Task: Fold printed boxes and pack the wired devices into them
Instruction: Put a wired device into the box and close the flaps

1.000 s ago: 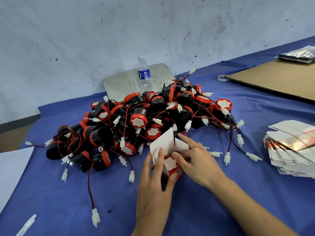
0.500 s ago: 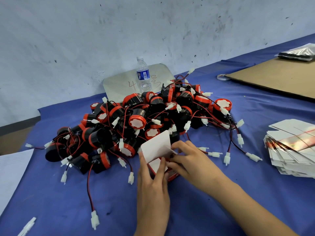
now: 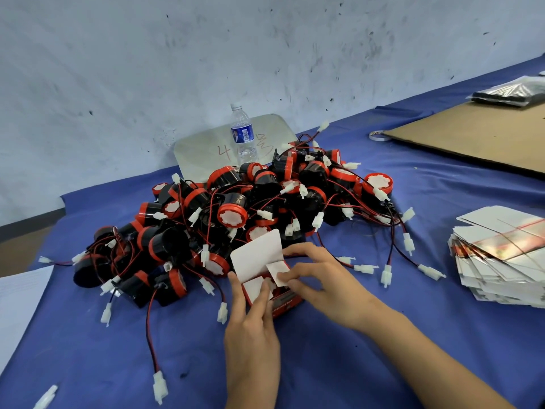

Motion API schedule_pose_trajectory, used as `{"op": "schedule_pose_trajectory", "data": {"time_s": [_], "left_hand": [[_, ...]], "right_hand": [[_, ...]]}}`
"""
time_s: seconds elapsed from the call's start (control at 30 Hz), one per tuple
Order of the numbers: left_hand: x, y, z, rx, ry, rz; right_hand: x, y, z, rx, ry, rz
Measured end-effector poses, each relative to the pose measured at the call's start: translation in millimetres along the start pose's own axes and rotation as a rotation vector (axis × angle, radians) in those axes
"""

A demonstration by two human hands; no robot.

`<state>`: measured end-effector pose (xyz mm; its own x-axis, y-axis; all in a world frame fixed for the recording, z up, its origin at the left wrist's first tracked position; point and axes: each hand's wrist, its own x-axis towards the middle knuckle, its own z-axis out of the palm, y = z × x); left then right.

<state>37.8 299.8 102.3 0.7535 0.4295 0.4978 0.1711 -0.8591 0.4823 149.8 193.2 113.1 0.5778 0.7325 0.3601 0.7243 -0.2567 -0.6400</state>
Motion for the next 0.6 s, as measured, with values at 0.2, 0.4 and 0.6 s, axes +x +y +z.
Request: {"op": "schedule_pose_trajectory", "data": {"time_s": [0.2, 0.4, 0.6], "left_hand": [[-1.6, 6.1, -0.2, 0.057, -0.032, 0.021], [-6.0, 3.5, 1.0, 0.099, -0.04, 0.019], [-9.2, 2.4, 5.4, 0.029, 0.066, 0.056]], "right_hand": [[1.7, 2.5, 3.7, 0.211, -0.019, 0.085], [2.0, 2.9, 3.5, 0.329, 0.0, 0.118], [2.6, -2.3, 9.8, 0.343, 0.091, 0.159]]}}
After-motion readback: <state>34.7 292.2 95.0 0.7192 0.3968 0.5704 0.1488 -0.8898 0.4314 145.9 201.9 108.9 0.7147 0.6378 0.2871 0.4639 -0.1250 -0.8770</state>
